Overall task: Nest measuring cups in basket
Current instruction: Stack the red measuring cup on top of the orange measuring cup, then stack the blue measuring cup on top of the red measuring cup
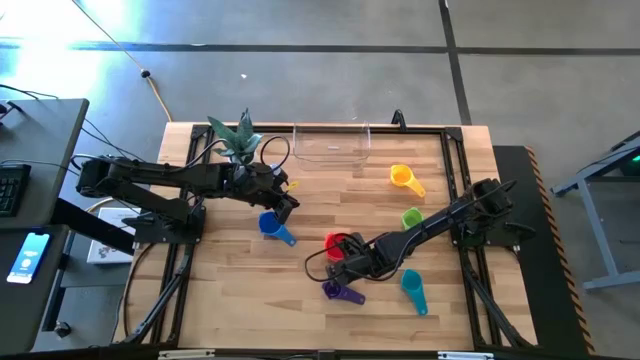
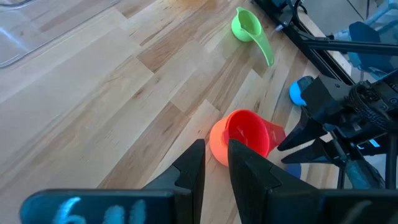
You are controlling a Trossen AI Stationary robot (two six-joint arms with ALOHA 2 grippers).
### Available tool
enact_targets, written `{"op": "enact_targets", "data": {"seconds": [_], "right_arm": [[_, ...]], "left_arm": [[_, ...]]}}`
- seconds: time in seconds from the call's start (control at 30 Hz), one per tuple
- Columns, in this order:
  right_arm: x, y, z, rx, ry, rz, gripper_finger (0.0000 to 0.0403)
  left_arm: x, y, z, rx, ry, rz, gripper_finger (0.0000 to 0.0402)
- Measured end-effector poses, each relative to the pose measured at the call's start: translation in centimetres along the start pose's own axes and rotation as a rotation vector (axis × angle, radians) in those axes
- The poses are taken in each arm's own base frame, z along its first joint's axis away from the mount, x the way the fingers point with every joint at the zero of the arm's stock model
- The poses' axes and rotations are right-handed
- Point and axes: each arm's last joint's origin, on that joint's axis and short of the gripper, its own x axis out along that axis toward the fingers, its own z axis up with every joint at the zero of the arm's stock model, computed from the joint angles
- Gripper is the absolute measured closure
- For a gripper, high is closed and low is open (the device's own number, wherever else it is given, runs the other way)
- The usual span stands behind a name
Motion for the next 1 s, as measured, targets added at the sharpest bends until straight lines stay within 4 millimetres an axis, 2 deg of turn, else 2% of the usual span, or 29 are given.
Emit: {"op": "enact_targets", "data": {"seconds": [0.13, 0.33, 0.57, 0.7, 1.0], "right_arm": [[-0.1, 0.1, 0.0, -0.008, -0.01, 0.0, 0.0316], [-1.8, 1.9, 0.5, -0.07, -0.063, 0.048, 0.0316], [-5.6, 3.4, 2.9, -0.163, -0.135, -0.063, 0.0316], [-8.4, 4.1, 4.4, -0.224, -0.168, -0.119, 0.0316], [-14.2, 5.2, 7.8, -0.372, -0.211, -0.146, 0.0316]], "left_arm": [[0.0, 0.0, 0.0, 0.0, 0.0, 0.0, 0.0341], [0.0, 0.1, -0.2, 0.077, 0.033, 0.001, 0.0341], [-0.6, 1.2, -2.3, 0.123, 0.28, 0.064, 0.0341], [-1.0, 1.4, -3.7, 0.222, 0.396, 0.117, 0.0341], [-0.6, 1.7, -5.9, 0.437, 0.486, 0.092, 0.0341]]}}
